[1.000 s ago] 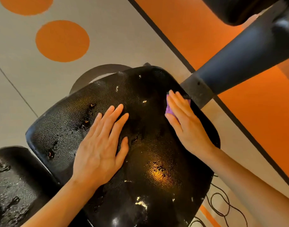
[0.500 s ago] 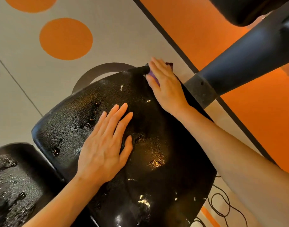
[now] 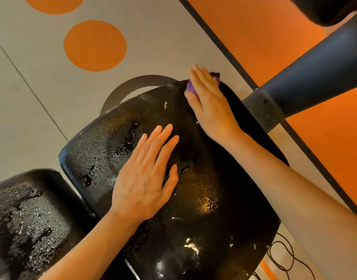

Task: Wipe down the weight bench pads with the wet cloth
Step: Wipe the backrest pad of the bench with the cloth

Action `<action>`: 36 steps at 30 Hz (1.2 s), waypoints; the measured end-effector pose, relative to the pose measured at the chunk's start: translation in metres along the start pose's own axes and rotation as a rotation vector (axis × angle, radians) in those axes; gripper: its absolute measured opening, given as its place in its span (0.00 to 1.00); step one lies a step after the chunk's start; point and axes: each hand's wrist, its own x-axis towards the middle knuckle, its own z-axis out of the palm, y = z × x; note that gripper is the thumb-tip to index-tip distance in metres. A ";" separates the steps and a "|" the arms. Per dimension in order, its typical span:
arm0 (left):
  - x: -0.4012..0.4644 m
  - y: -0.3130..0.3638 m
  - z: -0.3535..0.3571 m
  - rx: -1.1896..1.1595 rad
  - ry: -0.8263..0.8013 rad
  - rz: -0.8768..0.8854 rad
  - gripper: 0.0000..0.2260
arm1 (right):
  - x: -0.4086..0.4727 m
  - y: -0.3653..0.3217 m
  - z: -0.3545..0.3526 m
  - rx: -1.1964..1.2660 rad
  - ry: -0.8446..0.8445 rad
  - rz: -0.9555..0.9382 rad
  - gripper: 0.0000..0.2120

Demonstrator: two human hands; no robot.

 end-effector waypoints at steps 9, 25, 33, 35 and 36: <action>-0.001 -0.001 0.001 -0.006 0.023 0.005 0.25 | -0.009 0.001 0.004 -0.017 0.038 0.005 0.24; -0.001 -0.001 0.004 -0.011 0.043 0.013 0.24 | 0.031 -0.010 0.002 0.023 0.044 0.053 0.23; -0.002 -0.003 0.005 -0.017 0.059 0.015 0.24 | -0.150 -0.004 0.003 0.023 -0.058 -0.158 0.25; -0.001 -0.002 0.004 -0.017 0.058 0.018 0.24 | -0.084 -0.003 0.006 0.021 0.014 -0.049 0.23; -0.002 -0.002 0.005 -0.014 0.066 0.016 0.24 | -0.044 -0.004 0.006 0.005 0.064 0.034 0.23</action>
